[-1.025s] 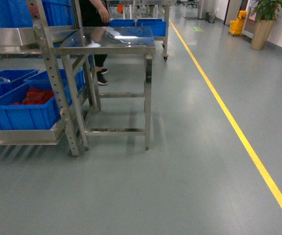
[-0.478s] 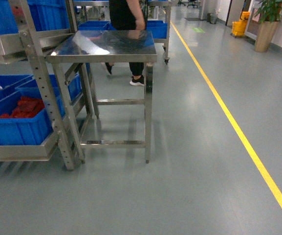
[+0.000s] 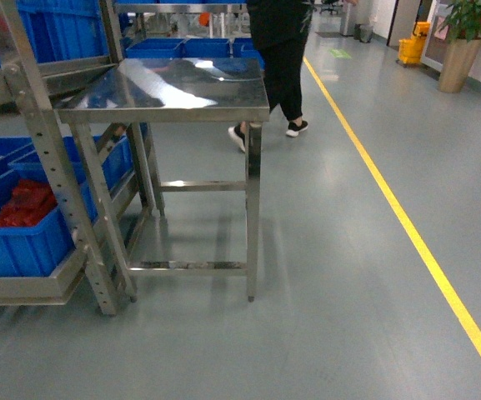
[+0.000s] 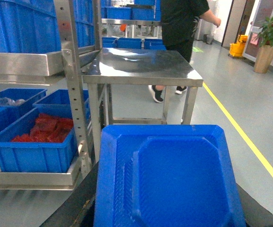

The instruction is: Sort blue parts and orange caps into right shelf containers

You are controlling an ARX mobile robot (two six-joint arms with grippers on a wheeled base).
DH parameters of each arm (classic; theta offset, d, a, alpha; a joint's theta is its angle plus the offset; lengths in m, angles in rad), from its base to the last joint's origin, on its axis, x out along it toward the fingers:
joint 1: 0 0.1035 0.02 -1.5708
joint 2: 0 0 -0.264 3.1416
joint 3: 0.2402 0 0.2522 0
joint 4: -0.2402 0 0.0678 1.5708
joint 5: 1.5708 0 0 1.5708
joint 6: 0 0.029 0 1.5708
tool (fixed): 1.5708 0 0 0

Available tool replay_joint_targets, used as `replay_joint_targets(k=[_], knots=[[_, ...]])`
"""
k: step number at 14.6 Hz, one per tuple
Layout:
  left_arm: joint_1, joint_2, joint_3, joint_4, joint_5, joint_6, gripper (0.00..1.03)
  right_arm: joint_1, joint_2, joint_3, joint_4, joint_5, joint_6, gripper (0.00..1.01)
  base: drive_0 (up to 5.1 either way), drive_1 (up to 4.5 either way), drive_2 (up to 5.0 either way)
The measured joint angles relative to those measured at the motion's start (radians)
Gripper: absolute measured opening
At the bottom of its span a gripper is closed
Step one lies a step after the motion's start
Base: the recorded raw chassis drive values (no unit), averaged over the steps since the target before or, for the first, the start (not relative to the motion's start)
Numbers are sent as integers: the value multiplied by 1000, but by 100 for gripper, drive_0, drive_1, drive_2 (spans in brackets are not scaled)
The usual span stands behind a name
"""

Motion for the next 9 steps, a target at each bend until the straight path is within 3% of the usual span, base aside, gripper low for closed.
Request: replay_joint_targets(k=[9], knots=[[0,0,0,0,-2,0,44,0,0,0,3,0,0,44,1,392,-391]])
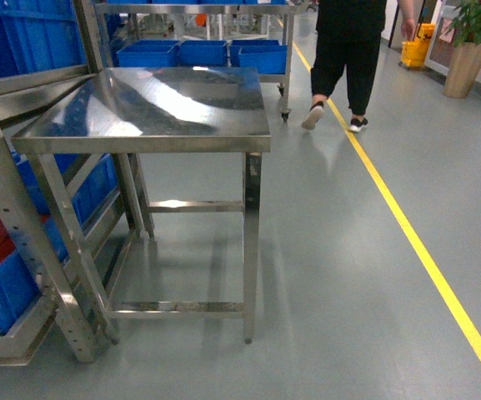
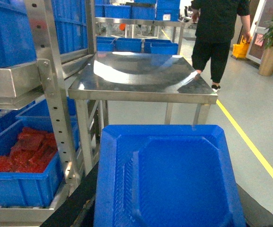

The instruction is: Sort blue parts and orange caps into right shelf containers

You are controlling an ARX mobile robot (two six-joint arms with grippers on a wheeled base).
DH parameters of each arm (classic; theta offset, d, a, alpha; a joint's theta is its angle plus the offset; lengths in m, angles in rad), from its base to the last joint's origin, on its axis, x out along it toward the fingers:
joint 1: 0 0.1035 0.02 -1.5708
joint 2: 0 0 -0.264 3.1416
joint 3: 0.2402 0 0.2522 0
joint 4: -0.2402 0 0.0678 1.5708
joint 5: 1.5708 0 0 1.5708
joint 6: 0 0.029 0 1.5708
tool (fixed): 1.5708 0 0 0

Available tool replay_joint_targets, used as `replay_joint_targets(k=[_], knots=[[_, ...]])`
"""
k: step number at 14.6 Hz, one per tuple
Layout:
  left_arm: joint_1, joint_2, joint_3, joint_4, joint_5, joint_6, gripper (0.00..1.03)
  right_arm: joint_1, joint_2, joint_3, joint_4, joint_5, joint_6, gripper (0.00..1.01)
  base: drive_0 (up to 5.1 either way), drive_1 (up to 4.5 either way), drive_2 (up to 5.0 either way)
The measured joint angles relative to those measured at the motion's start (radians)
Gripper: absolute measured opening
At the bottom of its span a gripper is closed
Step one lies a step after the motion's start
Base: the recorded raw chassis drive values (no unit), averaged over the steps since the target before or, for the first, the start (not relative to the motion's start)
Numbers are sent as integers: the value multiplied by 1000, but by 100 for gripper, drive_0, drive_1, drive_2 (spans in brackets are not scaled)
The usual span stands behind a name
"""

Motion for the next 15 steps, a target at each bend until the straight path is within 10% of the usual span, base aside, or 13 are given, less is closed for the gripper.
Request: replay_joint_targets(k=[15], knots=[[1,0,0,0,2,0,44,0,0,0,-5,1,0,44,-422,241,203]])
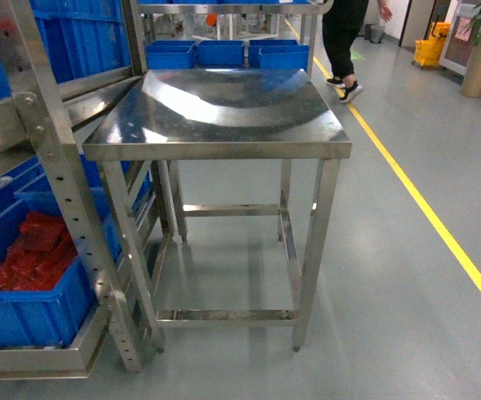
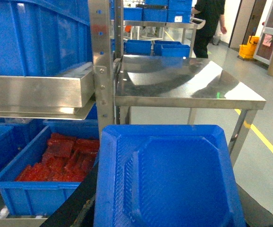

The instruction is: Sort blue parts and orange caps into right shelf containers

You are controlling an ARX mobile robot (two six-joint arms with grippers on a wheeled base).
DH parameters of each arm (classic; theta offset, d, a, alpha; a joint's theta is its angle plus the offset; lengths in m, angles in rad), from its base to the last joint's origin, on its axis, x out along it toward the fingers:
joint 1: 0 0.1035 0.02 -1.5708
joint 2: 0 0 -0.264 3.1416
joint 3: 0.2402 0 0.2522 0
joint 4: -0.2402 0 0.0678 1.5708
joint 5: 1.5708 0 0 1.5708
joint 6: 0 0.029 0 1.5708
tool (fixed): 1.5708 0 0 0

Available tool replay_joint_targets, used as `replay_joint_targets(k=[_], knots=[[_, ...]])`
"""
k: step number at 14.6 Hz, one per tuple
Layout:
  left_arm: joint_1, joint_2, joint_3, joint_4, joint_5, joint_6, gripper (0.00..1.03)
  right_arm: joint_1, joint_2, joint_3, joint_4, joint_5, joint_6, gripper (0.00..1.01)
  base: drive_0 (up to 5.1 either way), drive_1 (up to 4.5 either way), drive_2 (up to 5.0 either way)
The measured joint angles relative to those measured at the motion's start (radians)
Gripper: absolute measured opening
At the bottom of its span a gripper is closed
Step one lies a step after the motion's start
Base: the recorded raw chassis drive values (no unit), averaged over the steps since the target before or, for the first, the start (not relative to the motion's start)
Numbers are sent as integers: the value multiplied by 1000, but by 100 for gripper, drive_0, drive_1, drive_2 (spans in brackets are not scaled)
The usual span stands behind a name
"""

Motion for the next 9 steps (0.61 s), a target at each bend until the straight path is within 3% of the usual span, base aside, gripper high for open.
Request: replay_joint_targets(k=[9], knots=[[0,0,0,-1,-1,0,44,0,0,0,-1,0,0,44,-503,242,242]])
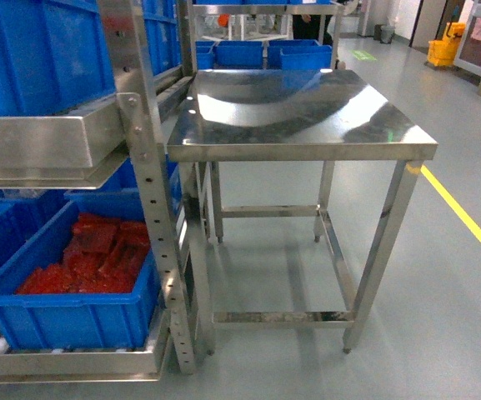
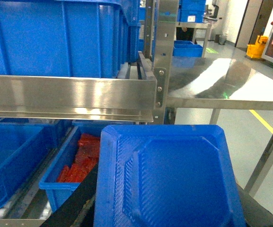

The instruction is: Sort blue parts and orange caps into right shelf containers

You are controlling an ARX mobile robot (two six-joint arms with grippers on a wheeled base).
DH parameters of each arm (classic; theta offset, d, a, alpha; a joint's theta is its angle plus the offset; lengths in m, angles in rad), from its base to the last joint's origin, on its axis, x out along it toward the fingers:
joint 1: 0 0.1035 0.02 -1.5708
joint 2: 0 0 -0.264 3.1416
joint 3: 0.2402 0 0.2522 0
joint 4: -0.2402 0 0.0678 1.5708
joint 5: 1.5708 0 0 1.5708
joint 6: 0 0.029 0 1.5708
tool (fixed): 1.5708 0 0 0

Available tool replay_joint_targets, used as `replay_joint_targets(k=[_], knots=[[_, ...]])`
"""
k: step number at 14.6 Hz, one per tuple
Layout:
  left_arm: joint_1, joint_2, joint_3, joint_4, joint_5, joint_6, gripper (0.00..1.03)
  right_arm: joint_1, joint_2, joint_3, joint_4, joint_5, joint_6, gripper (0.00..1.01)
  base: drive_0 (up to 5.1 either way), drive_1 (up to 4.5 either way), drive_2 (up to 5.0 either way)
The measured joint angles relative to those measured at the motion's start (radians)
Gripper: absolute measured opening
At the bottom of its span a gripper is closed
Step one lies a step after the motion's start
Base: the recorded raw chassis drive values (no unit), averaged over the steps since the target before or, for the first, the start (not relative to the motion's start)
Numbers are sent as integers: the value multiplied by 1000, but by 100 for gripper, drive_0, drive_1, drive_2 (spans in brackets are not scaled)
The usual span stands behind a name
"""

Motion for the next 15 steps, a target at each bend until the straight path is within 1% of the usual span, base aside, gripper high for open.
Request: replay_joint_targets(k=[15], knots=[[0,0,0,1,1,0,44,0,0,0,2,0,0,44,-510,236,236]])
